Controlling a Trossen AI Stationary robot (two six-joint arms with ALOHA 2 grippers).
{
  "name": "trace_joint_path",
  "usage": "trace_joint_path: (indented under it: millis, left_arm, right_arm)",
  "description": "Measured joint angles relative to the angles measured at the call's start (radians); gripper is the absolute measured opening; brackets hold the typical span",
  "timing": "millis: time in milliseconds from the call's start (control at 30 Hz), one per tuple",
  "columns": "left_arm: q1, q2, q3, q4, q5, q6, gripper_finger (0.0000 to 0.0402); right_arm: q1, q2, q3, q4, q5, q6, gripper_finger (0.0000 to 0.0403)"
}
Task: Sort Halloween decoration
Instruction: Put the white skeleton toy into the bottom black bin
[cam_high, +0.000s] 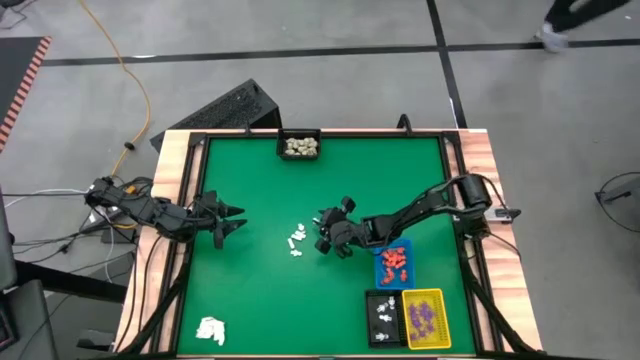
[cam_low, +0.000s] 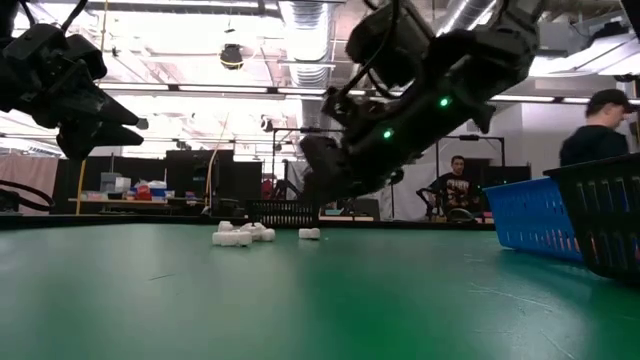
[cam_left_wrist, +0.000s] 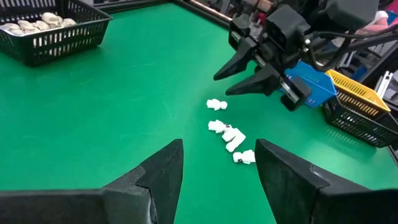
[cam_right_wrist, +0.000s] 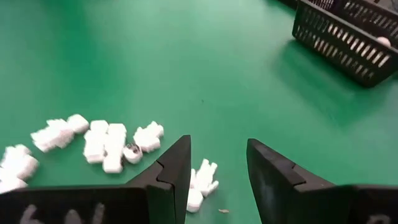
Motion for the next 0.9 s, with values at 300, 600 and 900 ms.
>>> trace_joint_path:
  millis: [300,600,900]
  left_arm:
    - [0.000,0.000,0.000,-0.001,0.000,0.004,0.0189]
    - [0.000,0.000,0.000,-0.004,0.009,0.001,0.0189]
    - [0.000,0.000,0.000,-0.004,0.007,0.000,0.0189]
  right_arm:
    - [-0.010,0.132,0.064,0.003,-0.002,0.035,0.0153]
    - [0.002,0.171,0.088,-0.005,0.023,0.113,0.0110]
    - [0.004,0.161,0.086,-0.012,0.028,0.155,0.0011]
